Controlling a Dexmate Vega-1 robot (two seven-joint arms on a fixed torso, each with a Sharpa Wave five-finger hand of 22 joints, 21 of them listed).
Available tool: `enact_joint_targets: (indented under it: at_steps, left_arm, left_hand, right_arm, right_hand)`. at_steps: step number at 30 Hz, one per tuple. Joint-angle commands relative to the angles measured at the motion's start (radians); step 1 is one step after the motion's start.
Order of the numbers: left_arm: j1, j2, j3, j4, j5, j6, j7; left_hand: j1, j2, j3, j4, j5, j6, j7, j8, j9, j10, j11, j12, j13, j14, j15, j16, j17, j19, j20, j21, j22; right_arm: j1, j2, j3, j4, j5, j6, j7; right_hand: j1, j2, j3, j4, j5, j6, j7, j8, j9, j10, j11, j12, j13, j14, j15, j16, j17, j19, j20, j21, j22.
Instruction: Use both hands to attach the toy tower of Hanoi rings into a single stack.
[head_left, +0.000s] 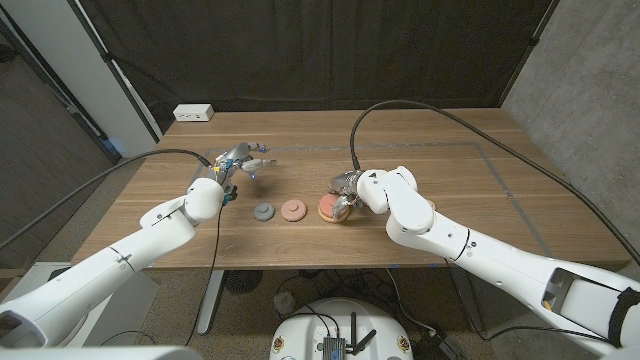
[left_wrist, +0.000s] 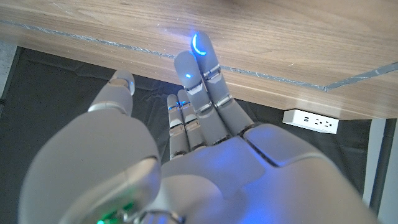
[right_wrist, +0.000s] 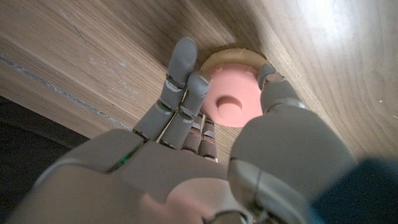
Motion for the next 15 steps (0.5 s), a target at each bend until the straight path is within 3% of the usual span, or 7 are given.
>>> enact_joint_targets:
  at_steps: [1, 5, 6, 15]
  left_arm:
    - [0.002, -0.002, -0.004, 0.008, -0.006, -0.006, 0.006]
    - [0.002, -0.002, -0.005, 0.009, -0.007, -0.009, 0.007]
    - [0.002, -0.002, -0.006, 0.009, -0.006, -0.008, 0.008]
    - [0.004, 0.001, -0.009, 0.009, -0.008, -0.009, 0.009]
  left_hand:
    - [-0.006, 0.004, 0.01, -0.002, 0.002, 0.008, 0.001, 0.001, 0.005, 0.007, 0.003, -0.003, 0.002, -0.003, -0.059, 0.007, 0.002, -0.005, -0.099, 0.008, 0.001]
    - [-0.005, 0.004, 0.011, -0.002, 0.002, 0.009, 0.002, 0.001, 0.005, 0.009, 0.004, -0.003, 0.002, -0.003, -0.059, 0.007, 0.002, -0.005, -0.098, 0.009, 0.0]
    - [-0.005, 0.005, 0.012, -0.002, 0.002, 0.009, 0.002, 0.001, 0.005, 0.009, 0.004, -0.003, 0.002, -0.003, -0.059, 0.008, 0.002, -0.005, -0.099, 0.009, 0.0]
    - [-0.005, 0.006, 0.013, -0.002, 0.002, 0.009, 0.001, 0.0, 0.005, 0.009, 0.003, -0.003, 0.003, -0.002, -0.059, 0.01, 0.003, -0.007, -0.099, 0.011, -0.001]
  right_arm:
    - [0.016, 0.009, -0.004, 0.008, -0.023, 0.021, 0.042]
    - [0.022, 0.013, -0.007, 0.01, -0.039, 0.022, 0.065]
    - [0.041, -0.007, -0.037, 0.013, -0.089, 0.06, 0.071]
    - [0.016, 0.009, -0.006, 0.008, -0.126, 0.081, 0.088]
  right_hand:
    - [-0.006, -0.017, -0.011, 0.003, -0.011, -0.007, 0.001, 0.004, 0.001, -0.015, 0.021, 0.003, -0.007, 0.011, -0.036, -0.003, 0.005, 0.006, -0.059, -0.002, 0.003]
    - [-0.02, -0.026, -0.018, 0.006, -0.02, -0.028, 0.02, 0.001, -0.001, -0.044, 0.033, -0.001, -0.016, 0.007, -0.035, -0.012, 0.013, -0.003, -0.059, -0.01, 0.001]
    - [-0.023, -0.028, -0.019, 0.007, -0.022, -0.035, 0.021, -0.001, -0.001, -0.048, 0.035, -0.002, -0.018, 0.003, -0.035, -0.016, 0.011, -0.005, -0.059, -0.012, 0.001]
    - [-0.033, -0.035, -0.026, 0.008, -0.035, -0.057, 0.029, 0.0, -0.004, -0.067, 0.043, 0.003, -0.03, -0.01, -0.035, -0.038, 0.004, -0.016, -0.059, -0.021, 0.001]
